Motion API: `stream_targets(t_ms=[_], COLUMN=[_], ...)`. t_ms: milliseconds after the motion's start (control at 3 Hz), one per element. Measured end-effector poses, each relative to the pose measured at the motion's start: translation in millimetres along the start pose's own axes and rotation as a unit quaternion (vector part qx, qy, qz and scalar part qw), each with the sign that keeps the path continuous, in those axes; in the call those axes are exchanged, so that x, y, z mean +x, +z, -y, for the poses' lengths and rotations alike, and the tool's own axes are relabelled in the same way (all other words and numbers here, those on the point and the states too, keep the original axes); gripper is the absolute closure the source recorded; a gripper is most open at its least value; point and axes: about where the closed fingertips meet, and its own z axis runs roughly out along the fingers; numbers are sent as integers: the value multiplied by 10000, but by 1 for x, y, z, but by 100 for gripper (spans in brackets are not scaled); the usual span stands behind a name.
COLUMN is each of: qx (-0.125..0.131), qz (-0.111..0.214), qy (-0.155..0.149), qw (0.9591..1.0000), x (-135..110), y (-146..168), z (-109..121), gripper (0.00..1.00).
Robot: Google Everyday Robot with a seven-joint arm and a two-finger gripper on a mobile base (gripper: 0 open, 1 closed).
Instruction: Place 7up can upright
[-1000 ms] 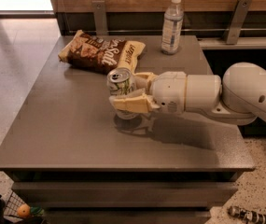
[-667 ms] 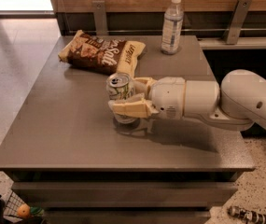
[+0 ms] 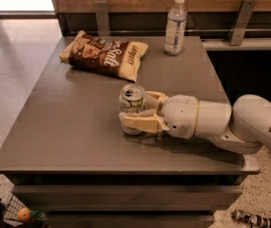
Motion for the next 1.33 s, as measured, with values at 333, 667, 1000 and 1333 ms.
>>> stream_targets(t_ms=[333,667,1000,1333], qx=[2,0,-20,-39], qz=[6,6,5,4], qy=[5,4,-2,-8], qw=[10000,10000,10000,10000], x=[-1,-1,-2,-2], y=[-1,-1,1,3], z=[0,0,-1,-3], gripper=[83,51,28,4])
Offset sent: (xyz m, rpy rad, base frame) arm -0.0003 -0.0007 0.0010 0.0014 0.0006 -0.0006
